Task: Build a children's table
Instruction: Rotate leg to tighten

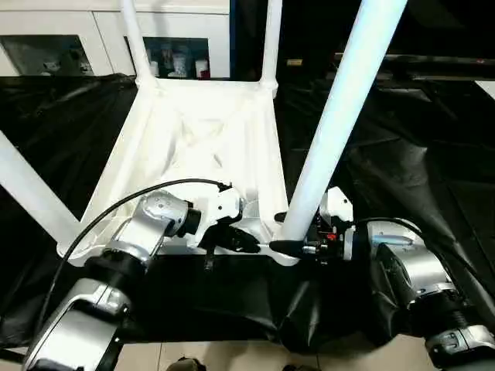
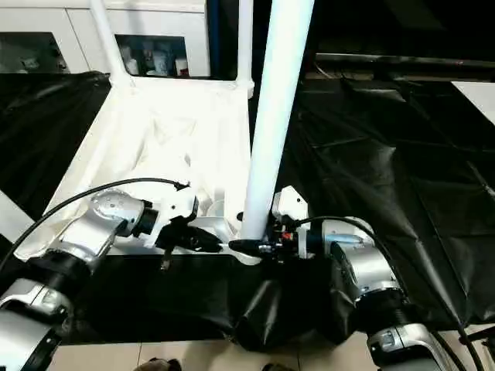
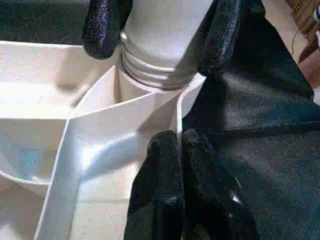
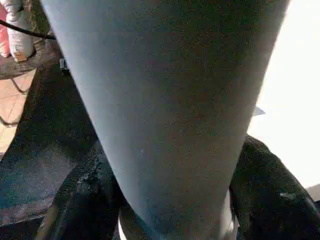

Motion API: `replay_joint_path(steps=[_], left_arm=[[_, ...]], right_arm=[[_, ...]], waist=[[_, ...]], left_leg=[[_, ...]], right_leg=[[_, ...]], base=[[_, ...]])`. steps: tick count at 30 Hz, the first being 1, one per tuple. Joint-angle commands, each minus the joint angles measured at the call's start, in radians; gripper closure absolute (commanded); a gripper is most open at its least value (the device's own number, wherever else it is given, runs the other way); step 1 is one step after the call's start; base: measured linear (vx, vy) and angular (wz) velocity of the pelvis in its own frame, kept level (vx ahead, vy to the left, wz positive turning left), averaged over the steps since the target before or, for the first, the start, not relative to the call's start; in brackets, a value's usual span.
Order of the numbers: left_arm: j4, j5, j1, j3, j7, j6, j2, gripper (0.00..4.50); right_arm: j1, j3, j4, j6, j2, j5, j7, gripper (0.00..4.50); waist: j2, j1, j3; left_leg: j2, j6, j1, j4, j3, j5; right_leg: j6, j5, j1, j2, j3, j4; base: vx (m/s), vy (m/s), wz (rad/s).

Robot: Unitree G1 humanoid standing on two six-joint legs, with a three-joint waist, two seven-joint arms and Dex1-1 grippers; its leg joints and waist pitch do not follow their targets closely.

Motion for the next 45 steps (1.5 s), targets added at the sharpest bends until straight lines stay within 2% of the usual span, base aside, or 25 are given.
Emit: replay_joint_path(steps=[1,8,10,11,12,13,14,16,18,19,20,21,22,26,28,29,30,31,34,36,37,40,41,44,45], left_arm=[[0.010,0.000,0.015,-0.009,0.009,0.013,0.006,4.50],[0.030,0.004,0.009,0.000,0.043,0.006,-0.007,4.50],[0.059,0.012,-0.011,0.018,0.129,0.014,-0.046,4.50],[0.064,0.014,-0.015,0.019,0.140,0.014,-0.050,4.50],[0.080,0.022,-0.026,0.024,0.179,0.016,-0.062,4.50],[0.110,0.033,-0.046,0.031,0.235,0.014,-0.086,4.50],[0.127,0.039,-0.058,0.034,0.267,0.013,-0.099,4.50],[0.156,0.047,-0.077,0.038,0.322,0.015,-0.127,4.50],[0.176,0.051,-0.091,0.039,0.357,0.018,-0.151,4.50],[0.221,0.064,-0.118,0.036,0.444,0.030,-0.222,4.50],[0.230,0.068,-0.123,0.033,0.462,0.031,-0.239,4.50],[0.239,0.072,-0.127,0.030,0.478,0.032,-0.253,4.50],[0.253,0.079,-0.134,0.024,0.502,0.033,-0.276,4.50],[0.272,0.083,-0.146,0.020,0.522,0.024,-0.295,4.50],[0.273,0.082,-0.147,0.022,0.522,0.019,-0.296,4.50],[0.273,0.081,-0.147,0.023,0.519,0.015,-0.294,4.50],[0.276,0.081,-0.143,0.032,0.504,-0.010,-0.282,4.50],[0.278,0.082,-0.142,0.034,0.500,-0.016,-0.279,4.50],[0.250,0.070,-0.123,0.032,0.432,-0.025,-0.250,4.50],[0.227,0.066,-0.106,0.025,0.380,-0.040,-0.218,4.50],[0.219,0.064,-0.099,0.024,0.362,-0.044,-0.204,4.50],[0.167,0.030,-0.066,0.029,0.265,-0.039,-0.160,4.50],[0.156,0.023,-0.059,0.029,0.245,-0.036,-0.152,4.50],[0.116,0.005,-0.036,0.031,0.172,-0.025,-0.116,4.50],[0.102,-0.001,-0.029,0.030,0.146,-0.018,-0.102,4.50]], right_arm=[[0.011,0.037,-0.019,0.002,0.002,-0.007,0.044,2.00],[0.041,0.042,-0.037,0.000,0.004,-0.004,0.039,2.03],[0.063,0.008,-0.020,-0.006,0.039,-0.021,-0.086,2.03],[0.063,0.005,-0.015,-0.006,0.044,-0.025,-0.104,2.03],[0.063,-0.007,0.002,-0.006,0.059,-0.040,-0.163,2.03],[0.058,-0.027,0.035,-0.004,0.088,-0.063,-0.266,2.03],[0.054,-0.038,0.053,-0.002,0.104,-0.074,-0.323,2.03],[0.048,-0.058,0.085,0.001,0.137,-0.094,-0.436,2.03],[0.041,-0.073,0.108,0.004,0.162,-0.104,-0.517,2.03],[0.020,-0.108,0.151,0.029,0.238,-0.121,-0.701,2.04],[0.012,-0.115,0.159,0.040,0.257,-0.124,-0.742,2.04],[0.005,-0.121,0.167,0.050,0.274,-0.126,-0.779,2.04],[-0.017,-0.114,0.185,0.043,0.301,-0.140,-0.821,2.04],[-0.037,-0.100,0.197,0.000,0.326,-0.137,-0.794,2.04],[-0.037,-0.086,0.188,-0.036,0.321,-0.142,-0.761,1.35],[-0.037,-0.082,0.182,-0.055,0.316,-0.145,-0.750,1.35],[-0.035,-0.095,0.164,-0.062,0.310,-0.103,-0.668,1.35],[-0.035,-0.099,0.160,-0.061,0.310,-0.091,-0.647,1.29],[-0.018,-0.052,0.113,-0.046,0.259,-0.077,-0.512,0.92],[-0.004,-0.021,0.084,-0.043,0.204,-0.071,-0.405,0.92],[0.000,-0.012,0.075,-0.052,0.181,-0.069,-0.365,0.92],[0.010,-0.007,0.038,-0.041,0.114,-0.032,-0.222,0.92],[0.011,-0.009,0.030,-0.031,0.103,-0.021,-0.194,0.92],[0.010,-0.020,0.013,-0.002,0.064,0.014,-0.093,1.06],[0.007,-0.020,0.016,0.002,0.053,0.018,-0.067,1.16]], waist=[[-0.007,0.001,-0.057],[-0.005,0.001,-0.056],[0.004,0.005,-0.056],[0.000,0.002,-0.054],[0.002,0.000,-0.053],[0.005,-0.005,-0.048],[0.004,-0.010,-0.043],[-0.002,-0.016,-0.045],[0.003,-0.018,-0.045],[0.009,-0.025,-0.046],[0.009,-0.031,-0.045],[0.007,-0.034,-0.046],[0.009,-0.035,-0.048],[0.008,-0.033,-0.053],[0.010,-0.032,-0.054],[0.006,-0.031,-0.055],[0.001,-0.032,-0.054],[0.005,-0.030,-0.054],[0.001,-0.028,-0.056],[-0.001,-0.026,-0.060],[0.000,-0.024,-0.061],[0.002,-0.022,-0.062],[-0.002,-0.019,-0.063],[0.004,-0.013,-0.062],[0.011,-0.009,-0.063]], left_leg=[[0.042,0.094,0.016,-0.055,-0.009,-0.191],[0.042,0.085,0.017,-0.056,-0.010,-0.204],[0.042,0.081,0.018,-0.056,-0.010,-0.207],[0.040,0.070,0.018,-0.060,-0.011,-0.230],[0.040,0.062,0.016,-0.062,-0.013,-0.247],[0.039,0.040,0.019,-0.067,-0.015,-0.295],[0.036,0.017,0.024,-0.070,-0.019,-0.356],[0.033,-0.003,0.019,-0.074,-0.026,-0.372],[0.035,-0.007,0.025,-0.075,-0.027,-0.381],[0.034,-0.013,0.028,-0.074,-0.026,-0.395],[0.031,-0.026,0.028,-0.075,-0.026,-0.410],[0.030,-0.029,0.027,-0.075,-0.029,-0.414],[0.031,-0.016,0.024,-0.075,-0.029,-0.406],[0.028,0.019,0.021,-0.070,-0.023,-0.370],[0.030,0.026,0.020,-0.069,-0.022,-0.357],[0.030,0.032,0.017,-0.069,-0.022,-0.346],[0.030,0.038,0.017,-0.069,-0.020,-0.349],[0.031,0.046,0.016,-0.069,-0.022,-0.345],[0.033,0.063,0.015,-0.066,-0.019,-0.323],[0.032,0.080,0.009,-0.063,-0.018,-0.283],[0.033,0.085,0.011,-0.062,-0.019,-0.275],[0.035,0.106,0.010,-0.058,-0.016,-0.238],[0.036,0.114,0.008,-0.057,-0.017,-0.227],[0.041,0.119,0.012,-0.057,-0.012,-0.227],[0.042,0.114,0.011,-0.058,-0.014,-0.229]], right_leg=[[-0.265,-0.129,0.042,-0.046,0.031,-0.048],[-0.258,-0.148,0.042,-0.046,0.032,-0.051],[-0.259,-0.140,0.040,-0.046,0.033,-0.053],[-0.255,-0.167,0.040,-0.045,0.032,-0.056],[-0.250,-0.192,0.041,-0.047,0.032,-0.058],[-0.233,-0.269,0.035,-0.049,0.033,-0.067],[-0.207,-0.375,0.032,-0.052,0.033,-0.079],[-0.165,-0.452,0.035,-0.054,0.033,-0.085],[-0.155,-0.463,0.029,-0.053,0.034,-0.089],[-0.156,-0.452,0.024,-0.050,0.036,-0.091],[-0.155,-0.456,0.020,-0.046,0.034,-0.091],[-0.150,-0.464,0.024,-0.047,0.032,-0.091],[-0.148,-0.444,0.026,-0.047,0.033,-0.092],[-0.159,-0.388,0.028,-0.046,0.035,-0.090],[-0.170,-0.357,0.029,-0.046,0.035,-0.088],[-0.175,-0.347,0.032,-0.046,0.034,-0.084],[-0.175,-0.348,0.032,-0.045,0.034,-0.086],[-0.177,-0.348,0.034,-0.047,0.034,-0.085],[-0.187,-0.320,0.036,-0.047,0.036,-0.083],[-0.200,-0.270,0.044,-0.048,0.035,-0.075],[-0.203,-0.262,0.043,-0.050,0.034,-0.075],[-0.232,-0.200,0.046,-0.049,0.032,-0.067],[-0.239,-0.187,0.050,-0.050,0.030,-0.063],[-0.255,-0.189,0.045,-0.046,0.028,-0.061],[-0.258,-0.190,0.046,-0.047,0.028,-0.060]], base=[[0.000,0.000,0.00],[0.000,0.000,0.00],[0.000,0.000,0.00],[0.000,0.000,0.00],[0.000,0.000,0.00],[0.000,0.000,0.00],[0.000,0.000,0.00],[0.000,0.000,0.00],[0.000,0.000,0.00],[0.000,0.000,0.00],[0.000,0.000,0.00],[0.000,0.000,0.00],[0.000,0.000,0.00],[0.000,0.000,0.00],[0.000,0.000,0.00],[0.000,0.000,0.00],[0.000,0.000,0.00],[0.000,0.000,0.00],[0.000,0.000,0.00],[0.000,0.000,0.00],[0.000,0.000,0.00],[0.000,0.000,0.00],[0.000,0.000,0.00],[0.000,0.000,0.00],[0.000,0.000,0.00]])
